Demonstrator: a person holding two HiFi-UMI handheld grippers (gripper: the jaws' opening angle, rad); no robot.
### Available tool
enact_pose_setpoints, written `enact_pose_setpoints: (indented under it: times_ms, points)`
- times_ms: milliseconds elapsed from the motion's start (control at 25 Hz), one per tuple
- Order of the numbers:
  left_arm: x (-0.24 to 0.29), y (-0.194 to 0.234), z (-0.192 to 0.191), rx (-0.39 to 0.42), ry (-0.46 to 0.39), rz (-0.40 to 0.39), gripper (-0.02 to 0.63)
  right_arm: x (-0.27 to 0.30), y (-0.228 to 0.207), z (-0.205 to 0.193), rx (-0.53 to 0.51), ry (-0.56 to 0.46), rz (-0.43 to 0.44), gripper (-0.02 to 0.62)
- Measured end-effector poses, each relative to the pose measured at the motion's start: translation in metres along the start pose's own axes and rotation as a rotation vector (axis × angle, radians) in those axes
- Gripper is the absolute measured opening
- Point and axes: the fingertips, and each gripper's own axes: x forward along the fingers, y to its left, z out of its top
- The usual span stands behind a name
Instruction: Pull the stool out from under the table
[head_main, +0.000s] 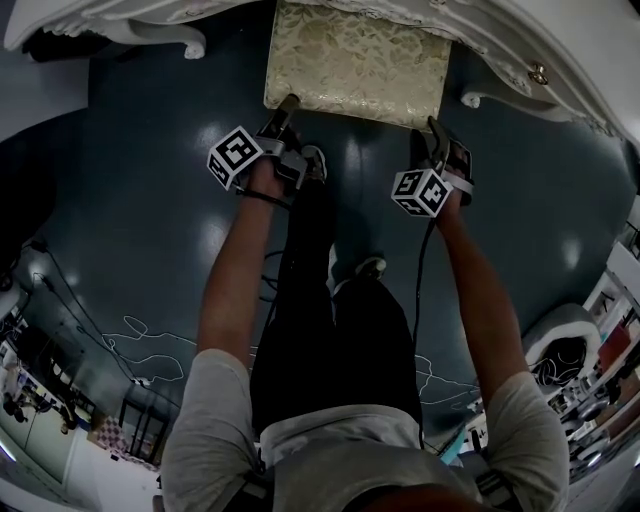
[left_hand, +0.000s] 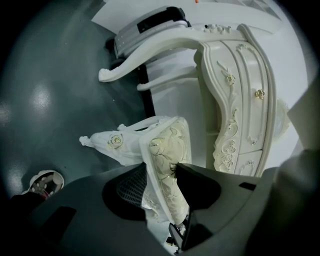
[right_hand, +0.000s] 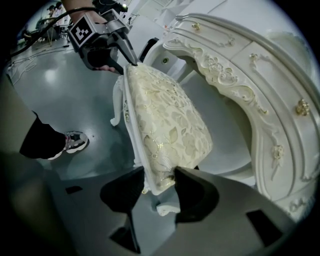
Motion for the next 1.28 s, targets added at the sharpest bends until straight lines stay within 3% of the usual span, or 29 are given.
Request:
enact_pose_setpoints:
  times_ms: [200,880,1080,1280]
  points:
    - [-0.039,0.018,-0.004,-0.01,-0.015,0.001,0.192,-0.021,0.03,0.008,-0.006,-0.012,-0.001,0.202]
    - [-0.052,0.028,-0.009,-0.031,0.018,0.041,0.192,-0.027,0.041,0.007,0.03,0.021,0.054,0.209]
    - [-0.052,0.025,-0.01,-0.015,0.001,0.036,0.193,-0.033,0.041,0.006,0.031,0.004,0.034,0.206]
    - [-0.046,0.019,0.002,0.027,-0.019,-0.003,0.193,-0.024,0.033,0.016,0.039,-0.081,0.009,0.21]
